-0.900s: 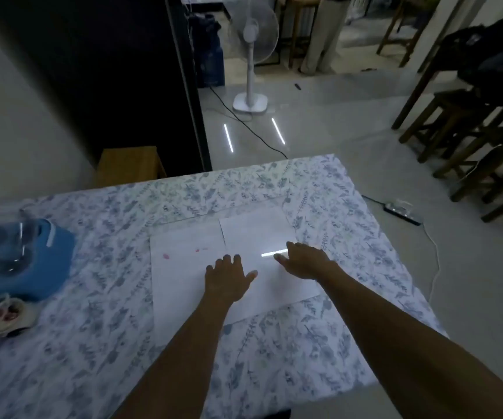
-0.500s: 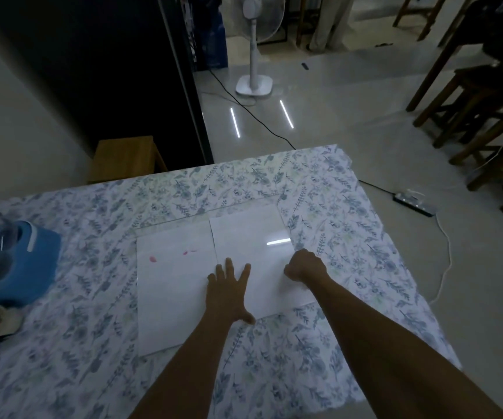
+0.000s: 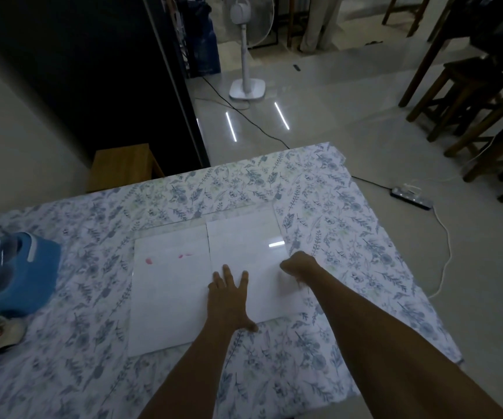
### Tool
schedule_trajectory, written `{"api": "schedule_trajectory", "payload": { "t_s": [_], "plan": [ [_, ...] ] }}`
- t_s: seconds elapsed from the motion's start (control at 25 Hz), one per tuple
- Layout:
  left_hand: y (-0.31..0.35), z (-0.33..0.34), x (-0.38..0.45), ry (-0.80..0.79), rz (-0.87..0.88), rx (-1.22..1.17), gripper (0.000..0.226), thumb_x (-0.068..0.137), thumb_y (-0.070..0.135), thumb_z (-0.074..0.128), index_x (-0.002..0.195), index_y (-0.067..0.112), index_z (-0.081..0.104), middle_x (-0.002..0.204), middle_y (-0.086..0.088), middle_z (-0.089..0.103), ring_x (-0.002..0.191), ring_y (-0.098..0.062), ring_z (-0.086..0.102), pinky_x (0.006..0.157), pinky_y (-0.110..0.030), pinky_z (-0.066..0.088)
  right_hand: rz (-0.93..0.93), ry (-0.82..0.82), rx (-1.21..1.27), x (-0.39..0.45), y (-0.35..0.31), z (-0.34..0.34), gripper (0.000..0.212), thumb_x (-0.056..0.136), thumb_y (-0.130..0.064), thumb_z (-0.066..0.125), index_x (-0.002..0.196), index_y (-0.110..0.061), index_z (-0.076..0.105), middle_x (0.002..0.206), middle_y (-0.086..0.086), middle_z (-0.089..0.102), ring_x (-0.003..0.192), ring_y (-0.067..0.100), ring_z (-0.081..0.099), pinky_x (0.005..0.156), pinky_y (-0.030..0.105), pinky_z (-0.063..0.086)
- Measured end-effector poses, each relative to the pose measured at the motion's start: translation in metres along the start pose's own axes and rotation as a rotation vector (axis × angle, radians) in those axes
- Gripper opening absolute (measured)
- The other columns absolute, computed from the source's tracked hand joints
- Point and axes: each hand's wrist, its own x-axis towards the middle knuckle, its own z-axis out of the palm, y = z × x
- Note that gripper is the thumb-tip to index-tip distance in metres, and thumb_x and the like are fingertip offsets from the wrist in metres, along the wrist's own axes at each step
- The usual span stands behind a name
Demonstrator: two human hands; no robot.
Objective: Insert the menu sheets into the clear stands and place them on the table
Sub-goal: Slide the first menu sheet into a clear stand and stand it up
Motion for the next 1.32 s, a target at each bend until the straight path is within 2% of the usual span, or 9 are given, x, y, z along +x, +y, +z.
{"api": "schedule_trajectory", "payload": {
  "t_s": [0.12, 0.32, 0.44, 0.6, 0.68, 0.88, 1.08, 1.2, 1.32],
  "plan": [
    [-0.003, 0.009, -0.006, 0.016, 0.008, -0.030, 0.133, 0.064, 0.074, 0.071, 0.155, 0.022, -0.011, 0.159, -0.029, -0.019, 0.146, -0.053, -0.005, 0.117, -0.059, 0.020, 0.004, -0.040, 0.042, -0.004, 0.004, 0.007, 0.039, 0.087, -0.017, 0.049, 0.116, 0.007, 0.058, 0.097, 0.020, 0.063, 0.073, 0.031, 0.061, 0.063, 0.032, 0.050],
    [-0.008, 0.018, -0.010, 0.061, 0.035, -0.018, 0.126, 0.069, 0.078, 0.062, 0.156, 0.022, -0.010, 0.159, -0.029, -0.018, 0.146, -0.053, -0.004, 0.114, -0.059, 0.026, 0.022, -0.031, 0.135, 0.001, 0.006, 0.017, 0.039, 0.090, -0.023, 0.053, 0.123, -0.004, 0.055, 0.115, 0.020, 0.058, 0.097, 0.030, 0.058, 0.083, 0.036, 0.047],
    [-0.014, 0.022, -0.016, 0.075, 0.038, -0.039, 0.126, 0.068, 0.082, 0.057, 0.155, 0.022, -0.012, 0.159, -0.027, -0.020, 0.147, -0.050, -0.005, 0.113, -0.059, 0.026, 0.050, -0.084, 0.234, 0.000, 0.005, 0.020, 0.035, 0.091, -0.019, 0.054, 0.121, -0.002, 0.055, 0.097, 0.017, 0.056, 0.081, 0.029, 0.056, 0.066, 0.031, 0.048],
    [-0.017, 0.007, -0.024, 0.021, 0.049, -0.117, 0.123, 0.071, 0.079, 0.057, 0.154, 0.025, -0.015, 0.160, -0.023, -0.022, 0.149, -0.045, -0.005, 0.116, -0.059, 0.019, 0.064, -0.061, 0.358, -0.007, 0.001, 0.018, 0.043, 0.087, -0.017, 0.055, 0.124, 0.003, 0.051, 0.112, 0.023, 0.061, 0.097, 0.039, 0.064, 0.079, 0.047, 0.058],
    [-0.016, -0.005, -0.035, 0.002, 0.055, -0.125, 0.118, 0.074, 0.078, 0.055, 0.155, 0.026, -0.014, 0.161, -0.021, -0.021, 0.149, -0.045, -0.005, 0.117, -0.060, 0.016, 0.002, 0.022, 0.393, -0.016, 0.002, 0.017, 0.043, 0.080, -0.014, 0.057, 0.122, -0.006, 0.050, 0.105, 0.017, 0.057, 0.092, 0.033, 0.060, 0.070, 0.038, 0.056],
    [-0.038, -0.058, -0.075, 0.077, 0.142, 0.030, 0.079, 0.093, 0.059, 0.040, 0.156, 0.031, 0.003, 0.164, -0.016, 0.009, 0.147, -0.039, 0.020, 0.117, -0.056, 0.015, -0.167, 0.115, 0.427, -0.061, -0.005, -0.002, 0.021, 0.085, -0.006, 0.059, 0.104, -0.013, 0.067, 0.111, 0.014, 0.065, 0.091, 0.026, 0.058, 0.080, 0.036, 0.054],
    [-0.057, -0.127, -0.121, 0.077, 0.253, -0.016, 0.047, 0.102, 0.033, 0.038, 0.148, 0.023, 0.038, 0.146, -0.018, 0.044, 0.128, -0.035, 0.047, 0.106, -0.042, 0.039, -0.073, -0.140, 0.718, -0.110, -0.017, -0.033, 0.027, 0.091, -0.002, 0.064, 0.116, 0.009, 0.057, 0.104, 0.025, 0.065, 0.080, 0.030, 0.069, 0.049, 0.032, 0.059],
    [-0.056, -0.155, -0.128, 0.082, 0.323, -0.031, 0.040, 0.104, 0.032, 0.037, 0.132, 0.013, 0.058, 0.135, -0.015, 0.056, 0.120, -0.030, 0.052, 0.095, -0.035, 0.042, -0.098, -0.220, 0.853, -0.122, -0.011, -0.040, 0.026, 0.098, 0.000, 0.049, 0.109, 0.018, 0.064, 0.106, 0.034, 0.070, 0.081, 0.036, 0.076, 0.057, 0.034, 0.063],
    [-0.052, -0.177, -0.118, 0.092, 0.324, -0.013, 0.040, 0.101, 0.035, 0.044, 0.124, 0.009, 0.063, 0.122, -0.015, 0.062, 0.107, -0.030, 0.059, 0.076, -0.031, 0.041, -0.201, -0.217, 0.855, -0.124, -0.008, -0.046, 0.021, 0.089, 0.003, 0.060, 0.104, 0.015, 0.070, 0.109, 0.028, 0.072, 0.097, 0.035, 0.074, 0.074, 0.034, 0.064]
  ]
}}
